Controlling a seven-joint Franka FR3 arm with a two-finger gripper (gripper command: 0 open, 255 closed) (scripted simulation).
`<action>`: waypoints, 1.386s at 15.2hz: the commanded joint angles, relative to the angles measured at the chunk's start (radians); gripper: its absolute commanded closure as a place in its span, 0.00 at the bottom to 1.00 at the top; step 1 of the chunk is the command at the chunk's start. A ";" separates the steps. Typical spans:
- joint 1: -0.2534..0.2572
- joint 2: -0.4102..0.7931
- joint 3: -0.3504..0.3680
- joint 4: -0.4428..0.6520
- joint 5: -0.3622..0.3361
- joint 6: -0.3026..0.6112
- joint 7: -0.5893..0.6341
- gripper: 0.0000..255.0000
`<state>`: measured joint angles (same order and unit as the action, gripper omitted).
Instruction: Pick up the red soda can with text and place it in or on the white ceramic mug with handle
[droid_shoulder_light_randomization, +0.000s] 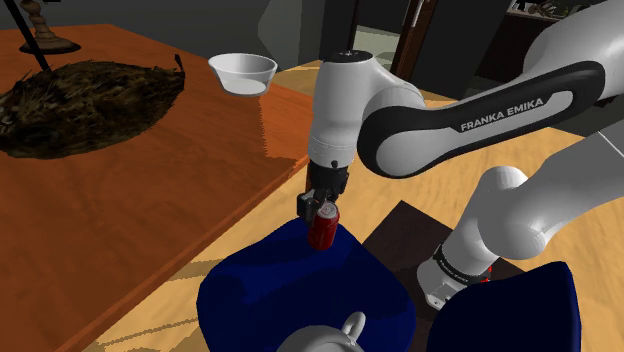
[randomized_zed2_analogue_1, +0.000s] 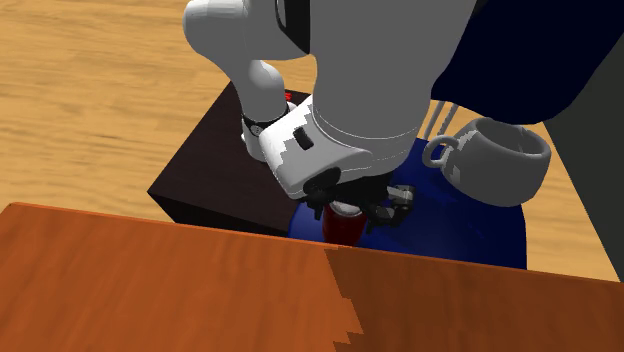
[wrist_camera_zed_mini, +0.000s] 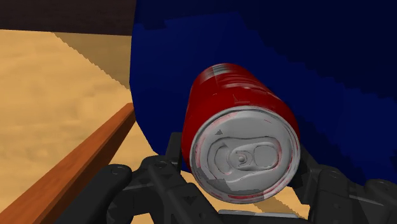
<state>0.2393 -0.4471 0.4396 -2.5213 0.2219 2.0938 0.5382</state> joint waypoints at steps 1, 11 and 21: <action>0.000 -0.006 -0.003 0.008 -0.001 -0.015 0.000 1.00; -0.002 -0.052 -0.030 0.109 -0.010 -0.162 -0.002 1.00; -0.007 -0.070 -0.052 0.228 -0.023 -0.300 0.000 1.00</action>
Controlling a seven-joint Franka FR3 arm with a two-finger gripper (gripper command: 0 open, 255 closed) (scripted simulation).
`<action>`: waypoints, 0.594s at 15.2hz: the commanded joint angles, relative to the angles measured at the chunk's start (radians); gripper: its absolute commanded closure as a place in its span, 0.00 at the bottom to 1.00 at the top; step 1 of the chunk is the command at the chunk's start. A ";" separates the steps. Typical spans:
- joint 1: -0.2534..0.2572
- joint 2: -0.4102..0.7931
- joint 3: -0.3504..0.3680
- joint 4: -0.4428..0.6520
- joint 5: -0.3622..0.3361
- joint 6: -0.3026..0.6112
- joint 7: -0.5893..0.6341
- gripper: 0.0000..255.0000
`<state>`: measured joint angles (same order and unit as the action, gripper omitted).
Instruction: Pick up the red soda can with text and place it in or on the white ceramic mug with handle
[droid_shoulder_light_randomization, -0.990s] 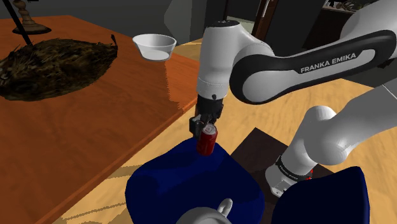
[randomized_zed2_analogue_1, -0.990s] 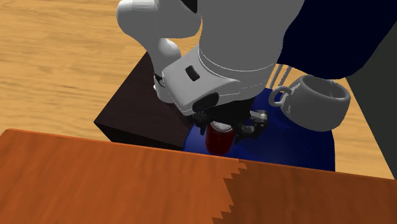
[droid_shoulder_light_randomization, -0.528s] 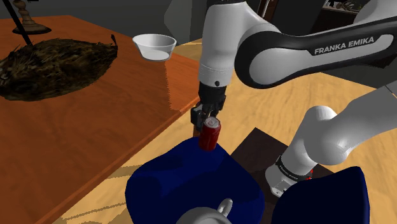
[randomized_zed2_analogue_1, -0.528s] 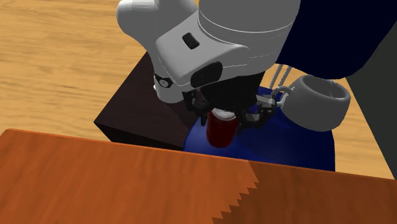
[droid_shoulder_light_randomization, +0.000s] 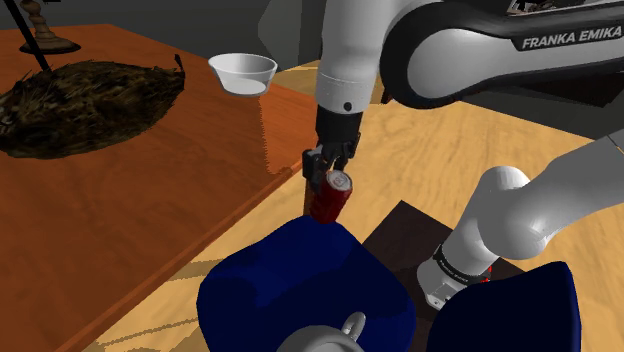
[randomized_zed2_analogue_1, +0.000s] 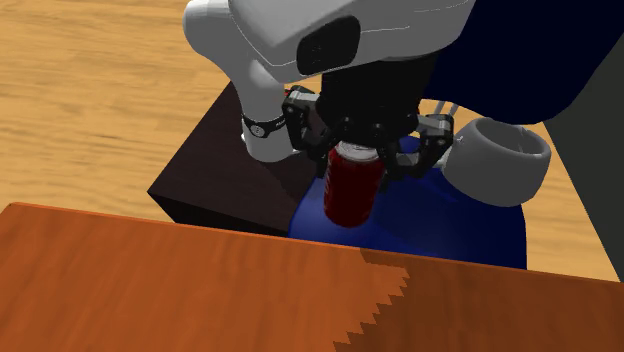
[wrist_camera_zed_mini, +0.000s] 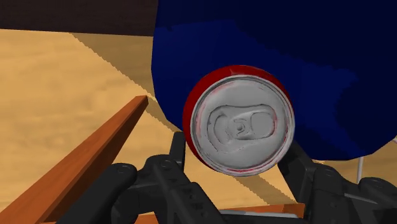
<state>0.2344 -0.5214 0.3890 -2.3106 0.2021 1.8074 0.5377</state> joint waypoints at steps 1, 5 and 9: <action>-0.003 0.004 -0.004 0.031 -0.005 -0.027 0.001 1.00; -0.006 0.004 -0.011 0.084 -0.010 -0.080 0.003 1.00; -0.009 0.008 -0.018 0.141 -0.016 -0.133 0.006 1.00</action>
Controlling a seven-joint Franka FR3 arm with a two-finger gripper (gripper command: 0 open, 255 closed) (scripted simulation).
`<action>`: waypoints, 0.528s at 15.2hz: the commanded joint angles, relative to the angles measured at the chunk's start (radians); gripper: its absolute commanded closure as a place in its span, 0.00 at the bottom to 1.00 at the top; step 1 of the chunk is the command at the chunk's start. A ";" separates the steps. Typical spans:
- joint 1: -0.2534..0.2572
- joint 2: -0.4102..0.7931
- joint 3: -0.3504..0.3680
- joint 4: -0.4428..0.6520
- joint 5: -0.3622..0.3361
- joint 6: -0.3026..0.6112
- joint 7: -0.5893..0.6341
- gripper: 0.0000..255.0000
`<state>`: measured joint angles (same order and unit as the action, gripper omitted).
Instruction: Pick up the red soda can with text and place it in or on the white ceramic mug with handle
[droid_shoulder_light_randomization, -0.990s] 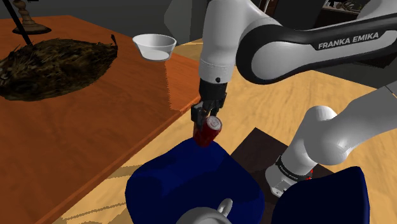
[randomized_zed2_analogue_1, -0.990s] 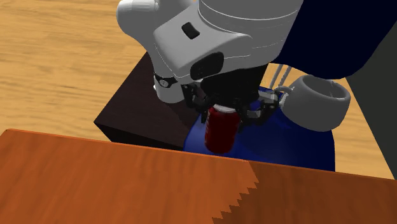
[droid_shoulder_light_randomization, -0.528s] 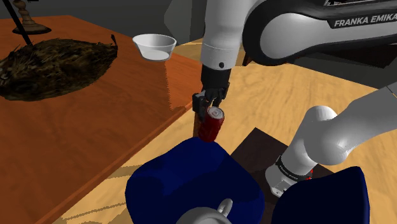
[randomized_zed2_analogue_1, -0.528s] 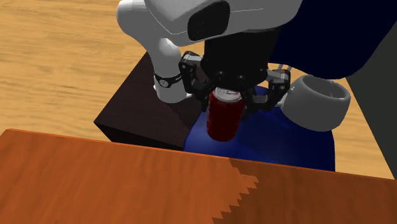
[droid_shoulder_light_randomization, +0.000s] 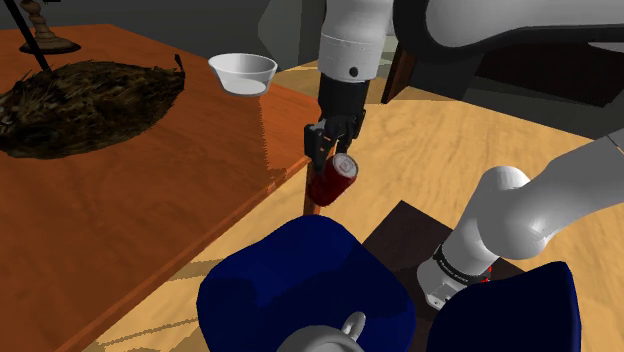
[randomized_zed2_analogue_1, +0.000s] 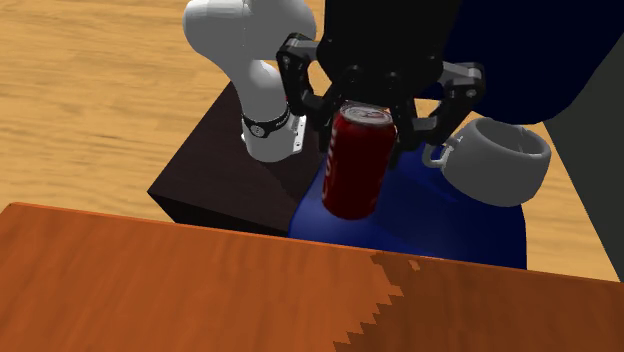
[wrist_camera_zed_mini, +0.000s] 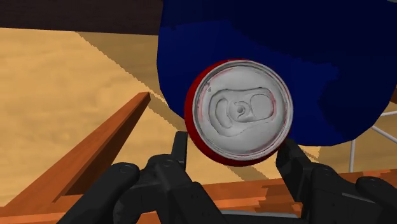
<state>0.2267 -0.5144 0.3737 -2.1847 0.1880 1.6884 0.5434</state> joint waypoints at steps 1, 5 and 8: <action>-0.002 0.003 -0.004 0.029 -0.003 -0.027 0.001 1.00; 0.014 -0.005 0.028 0.054 0.014 -0.053 0.047 1.00; 0.038 -0.012 0.080 0.072 0.041 -0.068 0.118 1.00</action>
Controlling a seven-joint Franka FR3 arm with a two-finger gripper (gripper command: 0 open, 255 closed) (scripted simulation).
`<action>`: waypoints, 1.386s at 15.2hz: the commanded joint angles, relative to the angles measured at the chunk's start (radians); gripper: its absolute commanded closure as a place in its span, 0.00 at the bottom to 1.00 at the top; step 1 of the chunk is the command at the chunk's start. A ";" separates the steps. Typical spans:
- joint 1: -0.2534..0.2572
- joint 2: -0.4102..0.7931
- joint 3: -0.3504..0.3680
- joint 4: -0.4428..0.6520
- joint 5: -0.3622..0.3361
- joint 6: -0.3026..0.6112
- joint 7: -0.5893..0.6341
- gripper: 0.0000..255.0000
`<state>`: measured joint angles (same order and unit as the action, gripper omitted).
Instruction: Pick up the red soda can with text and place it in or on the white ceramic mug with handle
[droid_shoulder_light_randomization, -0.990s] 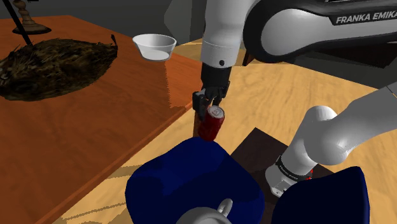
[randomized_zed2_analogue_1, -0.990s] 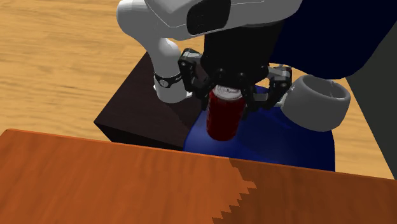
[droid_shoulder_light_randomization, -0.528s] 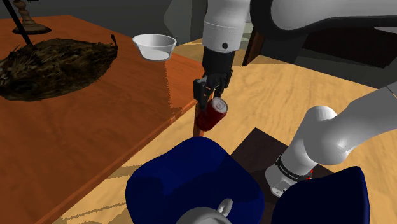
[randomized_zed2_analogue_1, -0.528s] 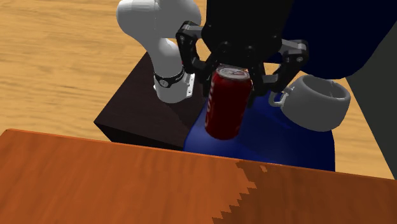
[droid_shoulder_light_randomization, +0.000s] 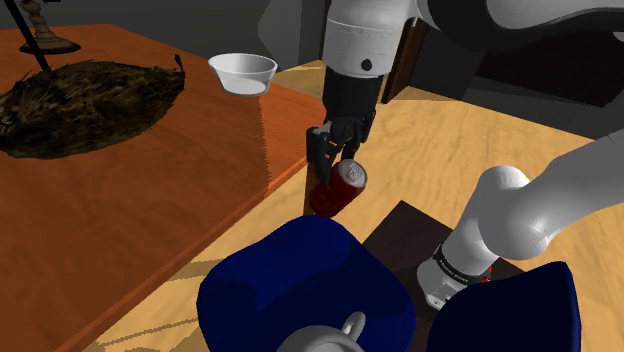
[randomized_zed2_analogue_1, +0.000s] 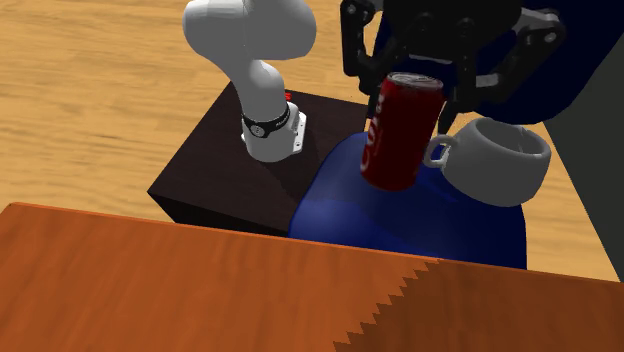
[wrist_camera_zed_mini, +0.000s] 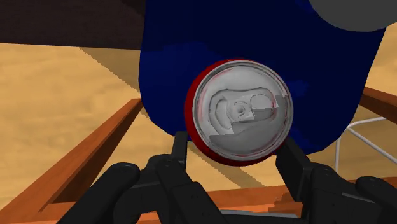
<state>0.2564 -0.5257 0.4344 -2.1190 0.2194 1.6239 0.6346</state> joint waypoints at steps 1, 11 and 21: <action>0.015 -0.001 0.037 0.015 0.018 -0.008 0.051 1.00; 0.059 0.061 0.243 0.155 0.074 -0.040 0.310 1.00; 0.059 0.153 0.410 0.230 0.067 0.004 0.484 1.00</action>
<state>0.3146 -0.3711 0.8417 -1.8772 0.2844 1.6157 1.1177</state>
